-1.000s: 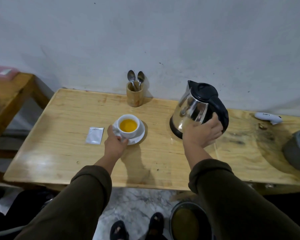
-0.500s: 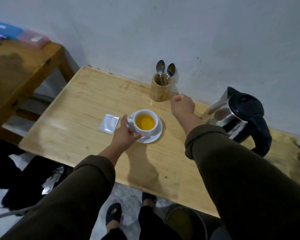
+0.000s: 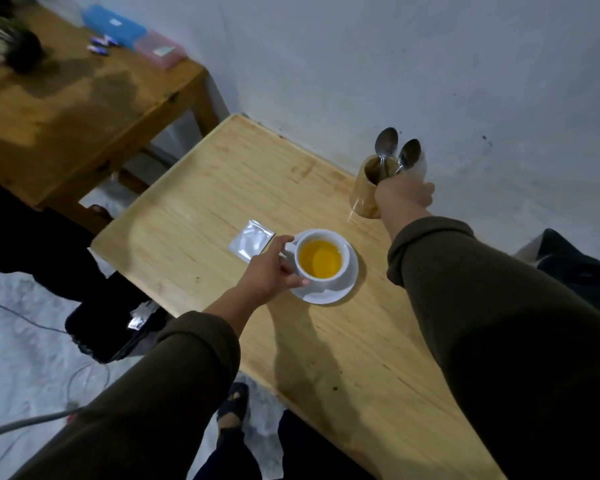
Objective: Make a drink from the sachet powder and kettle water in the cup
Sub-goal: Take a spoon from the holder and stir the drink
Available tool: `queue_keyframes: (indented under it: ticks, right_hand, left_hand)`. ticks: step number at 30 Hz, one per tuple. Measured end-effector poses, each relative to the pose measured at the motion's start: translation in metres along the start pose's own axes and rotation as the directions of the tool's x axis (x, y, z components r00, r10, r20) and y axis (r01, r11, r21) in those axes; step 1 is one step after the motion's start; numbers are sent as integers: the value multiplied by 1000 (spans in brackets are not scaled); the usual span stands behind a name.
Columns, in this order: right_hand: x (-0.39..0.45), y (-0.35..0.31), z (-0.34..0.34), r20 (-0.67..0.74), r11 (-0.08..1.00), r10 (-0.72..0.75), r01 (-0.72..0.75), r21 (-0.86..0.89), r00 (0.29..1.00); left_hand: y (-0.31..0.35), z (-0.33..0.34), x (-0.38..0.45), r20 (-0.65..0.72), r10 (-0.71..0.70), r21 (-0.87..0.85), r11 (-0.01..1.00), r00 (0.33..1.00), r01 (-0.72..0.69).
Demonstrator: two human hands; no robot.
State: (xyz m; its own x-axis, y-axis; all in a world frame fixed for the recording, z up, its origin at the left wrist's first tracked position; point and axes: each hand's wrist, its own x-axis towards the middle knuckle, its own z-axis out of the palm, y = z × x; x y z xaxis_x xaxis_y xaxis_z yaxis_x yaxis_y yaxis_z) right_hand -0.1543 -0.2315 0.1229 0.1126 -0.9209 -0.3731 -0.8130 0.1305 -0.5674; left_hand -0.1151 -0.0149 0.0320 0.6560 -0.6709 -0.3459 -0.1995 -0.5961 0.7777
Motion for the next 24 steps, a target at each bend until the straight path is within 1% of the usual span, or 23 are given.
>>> queue_keyframes:
  ticks: [5,9,12,18,24]
  right_hand:
    - [3,-10,12,-37,1000,25,-26,-14,999]
    - [4,-12,18,-66,994,88,-83,73,994]
    - [7,-10,21,-81,993,89,-82,90,993]
    - [10,-12,20,-80,993,2,-11,-120,997]
    - [13,-15,18,-41,984,-13,5,-179,999]
  left_hand:
    - [-3,1,1,7,-6,3,1000,1000,6]
    - [-6,1,1,5,-11,-9,1000,1000,11]
    - [-7,2,2,9,-14,-30,999,1000,15]
    - [-11,3,5,4,-5,-26,1000,1000,6]
    - [-9,3,4,-6,3,-15,1000,1000,-3]
